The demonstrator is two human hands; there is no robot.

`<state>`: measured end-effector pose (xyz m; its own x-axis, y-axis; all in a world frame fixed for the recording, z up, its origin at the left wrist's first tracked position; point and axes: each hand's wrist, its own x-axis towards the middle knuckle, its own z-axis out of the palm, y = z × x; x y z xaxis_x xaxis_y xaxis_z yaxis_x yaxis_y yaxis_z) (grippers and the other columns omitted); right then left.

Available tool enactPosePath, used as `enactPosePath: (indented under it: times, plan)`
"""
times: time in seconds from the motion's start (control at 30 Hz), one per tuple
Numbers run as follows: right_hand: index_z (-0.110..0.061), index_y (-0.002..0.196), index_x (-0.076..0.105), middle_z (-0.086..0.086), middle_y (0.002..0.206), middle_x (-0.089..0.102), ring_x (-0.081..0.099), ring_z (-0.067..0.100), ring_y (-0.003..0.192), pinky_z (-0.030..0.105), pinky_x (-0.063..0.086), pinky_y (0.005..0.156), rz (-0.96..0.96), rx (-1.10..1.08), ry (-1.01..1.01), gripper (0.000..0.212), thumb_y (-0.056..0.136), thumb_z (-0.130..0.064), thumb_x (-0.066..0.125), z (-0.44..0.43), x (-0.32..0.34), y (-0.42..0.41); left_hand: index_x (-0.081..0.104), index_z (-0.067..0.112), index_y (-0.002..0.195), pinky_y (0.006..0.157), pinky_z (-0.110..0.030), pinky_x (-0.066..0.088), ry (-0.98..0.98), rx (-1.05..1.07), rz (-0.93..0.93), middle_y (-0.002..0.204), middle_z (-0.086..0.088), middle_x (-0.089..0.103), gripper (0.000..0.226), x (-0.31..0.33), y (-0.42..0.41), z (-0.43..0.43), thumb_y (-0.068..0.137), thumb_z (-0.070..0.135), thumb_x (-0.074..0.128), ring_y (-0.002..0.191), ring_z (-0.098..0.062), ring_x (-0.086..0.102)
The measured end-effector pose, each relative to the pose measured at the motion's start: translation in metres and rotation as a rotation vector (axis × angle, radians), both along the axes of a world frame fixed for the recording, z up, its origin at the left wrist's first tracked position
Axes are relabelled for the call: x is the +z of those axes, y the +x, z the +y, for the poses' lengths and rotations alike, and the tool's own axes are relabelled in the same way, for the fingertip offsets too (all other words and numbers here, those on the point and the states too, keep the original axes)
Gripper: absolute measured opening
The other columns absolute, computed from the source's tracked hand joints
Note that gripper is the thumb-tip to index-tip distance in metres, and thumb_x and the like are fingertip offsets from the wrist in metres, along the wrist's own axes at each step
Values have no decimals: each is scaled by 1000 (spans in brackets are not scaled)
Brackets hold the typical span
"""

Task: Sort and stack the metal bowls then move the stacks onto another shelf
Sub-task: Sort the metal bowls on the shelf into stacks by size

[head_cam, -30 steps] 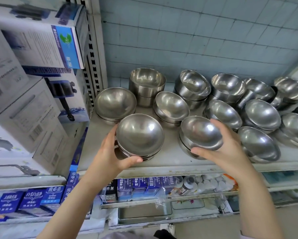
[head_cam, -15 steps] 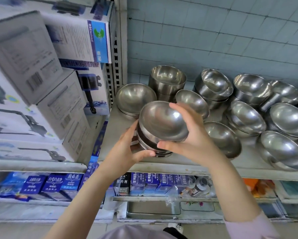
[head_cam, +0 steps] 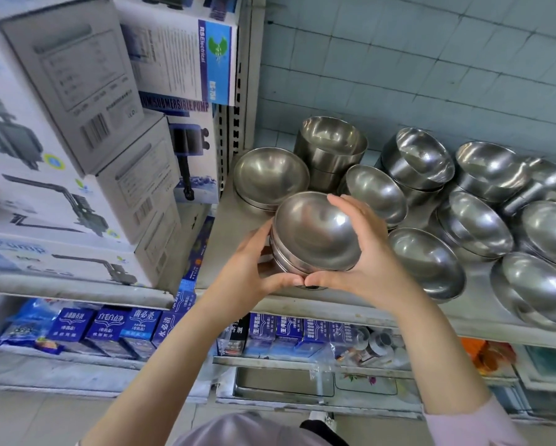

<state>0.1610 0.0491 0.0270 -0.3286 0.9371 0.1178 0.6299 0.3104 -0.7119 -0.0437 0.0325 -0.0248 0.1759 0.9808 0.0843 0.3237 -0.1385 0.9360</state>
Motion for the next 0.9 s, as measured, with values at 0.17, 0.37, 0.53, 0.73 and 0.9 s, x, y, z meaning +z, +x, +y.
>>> enactPosePath:
  times: [0.17,0.37,0.53,0.73,0.9]
  plan:
    - [-48,151,24,-22,163,8,2,-1,150,33,12,118,-25,-96,53,113,53,-67,76,-10,17,26,26,35,146,84,5,36,-14,0,29,138,8,43,100,-3,-1,1,61,53,74,115,-2,50]
    - [-42,153,23,-14,164,14,9,14,151,51,19,120,-114,-538,80,111,57,-70,71,-36,3,89,27,38,146,81,3,39,-13,14,48,135,11,44,102,-5,-1,2,59,56,75,113,-2,53]
    - [-41,152,23,-11,163,19,18,17,151,51,26,120,26,-600,-42,117,53,-71,78,-47,-23,105,28,38,146,89,-10,42,-34,21,43,138,8,48,100,-8,-2,2,59,52,77,116,-3,56]
    - [-38,154,26,-13,158,32,32,13,145,42,31,118,111,-616,-74,111,61,-52,85,-47,-29,106,33,34,143,87,-10,43,-35,41,60,135,9,51,98,-7,-1,2,57,51,76,110,3,56]
    - [-38,151,31,-19,147,39,39,14,140,41,36,115,123,-631,-75,109,60,-44,90,-50,-22,103,35,34,142,83,-7,40,-31,48,70,134,8,52,93,-7,-1,2,61,45,78,108,6,56]
